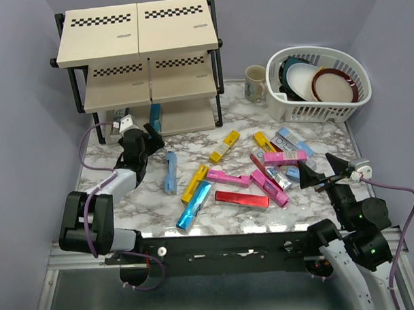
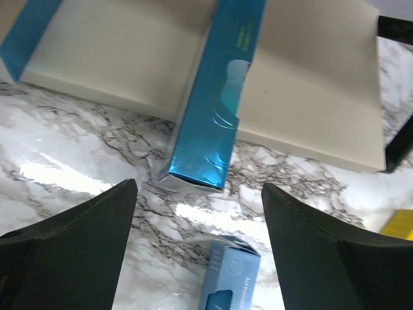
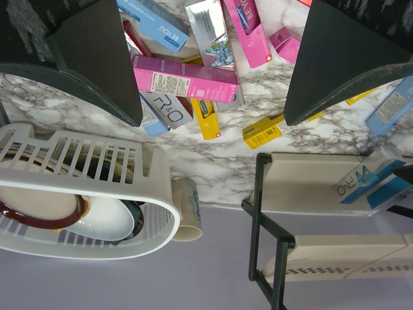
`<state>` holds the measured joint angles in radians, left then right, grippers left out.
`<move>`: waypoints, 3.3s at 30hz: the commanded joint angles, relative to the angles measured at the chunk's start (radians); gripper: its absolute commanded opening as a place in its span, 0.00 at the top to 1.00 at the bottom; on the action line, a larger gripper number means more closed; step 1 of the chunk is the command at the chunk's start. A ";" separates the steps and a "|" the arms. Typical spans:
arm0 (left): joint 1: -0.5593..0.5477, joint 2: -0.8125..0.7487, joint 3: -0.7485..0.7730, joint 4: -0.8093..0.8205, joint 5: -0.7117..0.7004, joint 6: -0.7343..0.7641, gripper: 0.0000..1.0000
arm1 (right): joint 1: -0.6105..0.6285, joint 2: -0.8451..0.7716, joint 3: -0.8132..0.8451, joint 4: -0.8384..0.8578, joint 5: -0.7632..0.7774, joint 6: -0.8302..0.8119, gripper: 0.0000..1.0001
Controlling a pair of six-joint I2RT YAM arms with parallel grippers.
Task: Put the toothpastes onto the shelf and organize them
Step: Place the toothpaste on the shelf.
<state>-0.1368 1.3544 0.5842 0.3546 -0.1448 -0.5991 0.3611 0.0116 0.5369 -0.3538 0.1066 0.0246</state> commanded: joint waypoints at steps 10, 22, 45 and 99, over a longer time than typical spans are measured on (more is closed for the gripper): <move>-0.075 0.132 0.132 -0.100 -0.203 0.065 0.19 | 0.009 -0.286 0.021 -0.019 -0.013 -0.002 0.00; -0.096 0.226 0.147 -0.046 -0.230 0.065 0.33 | 0.009 -0.286 0.018 -0.017 -0.013 -0.002 0.00; 0.166 0.186 0.019 0.218 0.269 -0.379 0.58 | 0.009 -0.286 0.020 -0.019 -0.013 0.000 0.00; 0.385 0.086 0.025 -0.019 0.389 -0.446 0.06 | 0.013 -0.285 0.021 -0.019 -0.021 0.003 0.00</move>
<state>0.2420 1.5440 0.6331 0.4408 0.2989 -1.1469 0.3656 0.0116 0.5369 -0.3542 0.1066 0.0250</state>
